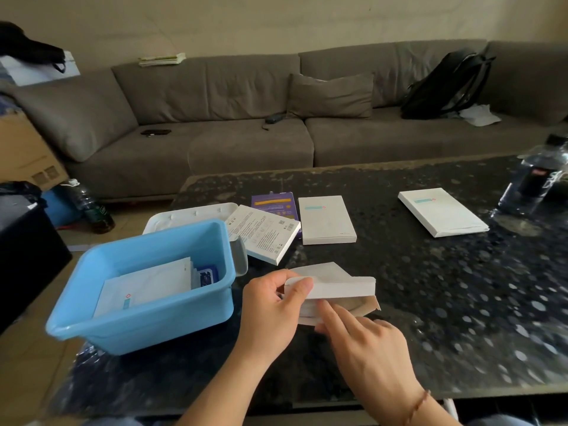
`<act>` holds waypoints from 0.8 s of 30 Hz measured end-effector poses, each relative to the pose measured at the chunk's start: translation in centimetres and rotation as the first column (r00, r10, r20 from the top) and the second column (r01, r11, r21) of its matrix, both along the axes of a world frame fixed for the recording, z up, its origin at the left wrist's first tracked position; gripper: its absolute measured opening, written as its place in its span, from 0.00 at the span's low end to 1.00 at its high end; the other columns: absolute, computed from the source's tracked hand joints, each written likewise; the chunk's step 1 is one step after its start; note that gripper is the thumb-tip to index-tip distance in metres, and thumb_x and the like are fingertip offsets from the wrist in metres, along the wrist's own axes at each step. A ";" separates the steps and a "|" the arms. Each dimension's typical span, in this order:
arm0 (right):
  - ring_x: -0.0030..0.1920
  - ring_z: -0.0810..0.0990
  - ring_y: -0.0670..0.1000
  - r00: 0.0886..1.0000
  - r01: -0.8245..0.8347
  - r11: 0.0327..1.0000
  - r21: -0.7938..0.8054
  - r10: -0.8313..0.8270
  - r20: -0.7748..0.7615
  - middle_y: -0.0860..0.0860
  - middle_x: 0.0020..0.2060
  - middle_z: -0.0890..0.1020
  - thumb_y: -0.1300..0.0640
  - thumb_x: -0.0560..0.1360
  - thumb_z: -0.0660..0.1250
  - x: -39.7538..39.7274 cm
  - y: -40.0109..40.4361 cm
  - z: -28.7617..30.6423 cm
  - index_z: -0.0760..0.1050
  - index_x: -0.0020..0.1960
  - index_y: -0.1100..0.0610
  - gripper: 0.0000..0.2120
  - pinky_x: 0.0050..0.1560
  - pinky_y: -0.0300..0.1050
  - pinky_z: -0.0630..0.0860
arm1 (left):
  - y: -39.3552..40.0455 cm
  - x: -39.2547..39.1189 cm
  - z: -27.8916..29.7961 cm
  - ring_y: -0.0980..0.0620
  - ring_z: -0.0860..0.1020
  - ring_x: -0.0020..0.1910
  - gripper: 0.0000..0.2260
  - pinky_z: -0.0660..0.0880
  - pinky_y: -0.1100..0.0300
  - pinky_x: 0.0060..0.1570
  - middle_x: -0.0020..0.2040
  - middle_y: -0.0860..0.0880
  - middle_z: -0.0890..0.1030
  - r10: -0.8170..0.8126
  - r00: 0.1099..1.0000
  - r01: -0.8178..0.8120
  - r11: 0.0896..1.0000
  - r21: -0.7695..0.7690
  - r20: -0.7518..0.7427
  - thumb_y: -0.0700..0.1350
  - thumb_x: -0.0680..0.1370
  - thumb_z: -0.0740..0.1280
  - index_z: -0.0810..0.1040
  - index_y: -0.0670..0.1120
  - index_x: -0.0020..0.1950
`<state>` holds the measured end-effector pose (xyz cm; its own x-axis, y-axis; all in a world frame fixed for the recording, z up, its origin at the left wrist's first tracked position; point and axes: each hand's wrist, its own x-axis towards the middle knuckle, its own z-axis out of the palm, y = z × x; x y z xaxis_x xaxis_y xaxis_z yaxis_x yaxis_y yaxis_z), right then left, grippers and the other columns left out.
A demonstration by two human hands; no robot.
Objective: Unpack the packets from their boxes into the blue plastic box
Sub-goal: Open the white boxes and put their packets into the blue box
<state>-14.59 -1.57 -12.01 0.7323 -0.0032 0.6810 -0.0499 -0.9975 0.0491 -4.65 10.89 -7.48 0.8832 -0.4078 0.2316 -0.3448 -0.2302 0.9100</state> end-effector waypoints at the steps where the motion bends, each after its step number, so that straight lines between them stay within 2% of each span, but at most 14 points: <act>1: 0.23 0.71 0.51 1.000 -0.002 1.000 -0.023 0.002 0.006 0.47 0.37 0.81 0.56 0.81 0.55 -0.2 -0.1 -0.2 0.79 0.56 0.58 0.15 0.19 0.43 0.66 | 0.0 0.0 0.0 0.58 0.81 0.39 0.07 0.74 0.70 0.33 0.40 0.53 0.84 0.000 1.000 0.000 1.000 0.002 0.002 0.49 0.77 0.70 0.85 0.46 0.49; 4: 0.24 0.72 0.52 0.999 -0.012 0.997 -0.073 0.015 0.036 0.48 0.40 0.84 0.64 0.78 0.51 -0.9 -0.4 -0.5 0.82 0.54 0.59 0.20 0.19 0.42 0.65 | 0.2 0.2 0.0 0.60 0.80 0.37 0.05 0.73 0.70 0.33 0.36 0.57 0.83 -0.004 1.000 0.004 1.000 0.004 0.006 0.47 0.77 0.71 0.85 0.47 0.46; 6: 0.25 0.72 0.53 0.998 -0.023 0.998 -0.063 0.027 0.060 0.48 0.38 0.84 0.64 0.80 0.48 -1.4 -0.6 -0.3 0.84 0.50 0.58 0.24 0.20 0.43 0.66 | 0.3 0.2 -0.1 0.59 0.81 0.40 0.05 0.75 0.68 0.35 0.38 0.56 0.84 -0.029 1.000 0.029 0.999 0.018 0.001 0.47 0.76 0.71 0.86 0.47 0.47; 9: 0.26 0.71 0.54 0.995 -0.029 0.997 -0.065 0.035 0.094 0.48 0.31 0.79 0.64 0.78 0.55 -1.9 -0.7 0.1 0.84 0.45 0.55 0.19 0.22 0.44 0.65 | 0.5 0.1 -0.2 0.60 0.81 0.40 0.05 0.75 0.69 0.35 0.38 0.56 0.84 -0.045 0.999 0.046 0.998 0.037 -0.010 0.46 0.76 0.71 0.86 0.47 0.47; 11: 0.26 0.69 0.55 0.990 -0.046 0.994 -0.095 0.057 0.126 0.49 0.28 0.74 0.65 0.75 0.61 -2.5 -0.4 0.5 0.83 0.41 0.55 0.14 0.23 0.46 0.63 | 0.7 0.2 -0.2 0.58 0.82 0.40 0.04 0.78 0.65 0.36 0.38 0.55 0.85 -0.064 0.996 0.065 0.998 0.015 -0.057 0.45 0.77 0.71 0.86 0.48 0.45; 15: 0.32 0.74 0.56 0.976 -0.112 0.984 -0.137 0.135 0.170 0.51 0.28 0.73 0.64 0.74 0.63 -3.5 0.0 0.5 0.82 0.37 0.55 0.13 0.28 0.47 0.67 | 1.3 0.3 0.2 0.53 0.83 0.41 0.05 0.80 0.58 0.41 0.38 0.52 0.85 -0.141 0.983 0.140 0.990 -0.016 -0.117 0.43 0.77 0.71 0.86 0.47 0.43; 18: 0.36 0.78 0.56 0.965 -0.144 0.974 -0.174 0.178 0.195 0.52 0.28 0.74 0.65 0.72 0.66 -4.0 0.1 0.5 0.82 0.35 0.55 0.10 0.37 0.49 0.72 | 2.0 0.3 0.0 0.56 0.83 0.44 0.04 0.81 0.60 0.43 0.40 0.56 0.86 -0.201 0.971 0.207 0.978 0.031 -0.129 0.44 0.77 0.72 0.86 0.47 0.44; 21: 0.33 0.81 0.54 0.953 -0.199 0.967 -0.160 0.229 0.198 0.50 0.28 0.76 0.66 0.71 0.65 -5.3 0.4 2.7 0.82 0.34 0.53 0.13 0.43 0.48 0.76 | 3.0 0.2 -0.7 0.57 0.82 0.45 0.04 0.78 0.64 0.46 0.40 0.57 0.85 -0.278 0.957 0.287 0.950 0.121 -0.088 0.44 0.76 0.73 0.86 0.51 0.42; 24: 0.32 0.79 0.52 0.953 -0.228 0.973 -0.041 0.231 0.196 0.49 0.30 0.78 0.63 0.73 0.64 -6.1 0.3 6.5 0.84 0.37 0.54 0.13 0.42 0.44 0.75 | 4.1 0.1 -1.9 0.58 0.80 0.47 0.03 0.76 0.64 0.50 0.41 0.59 0.83 -0.388 0.920 0.385 0.881 0.274 -0.046 0.45 0.75 0.72 0.86 0.52 0.45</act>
<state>-20.68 -1.31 -5.54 0.5624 0.1621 0.8108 0.1696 -0.9824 0.0788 -4.58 14.97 -9.39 0.6404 -0.7649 0.0703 -0.4666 -0.3147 0.8266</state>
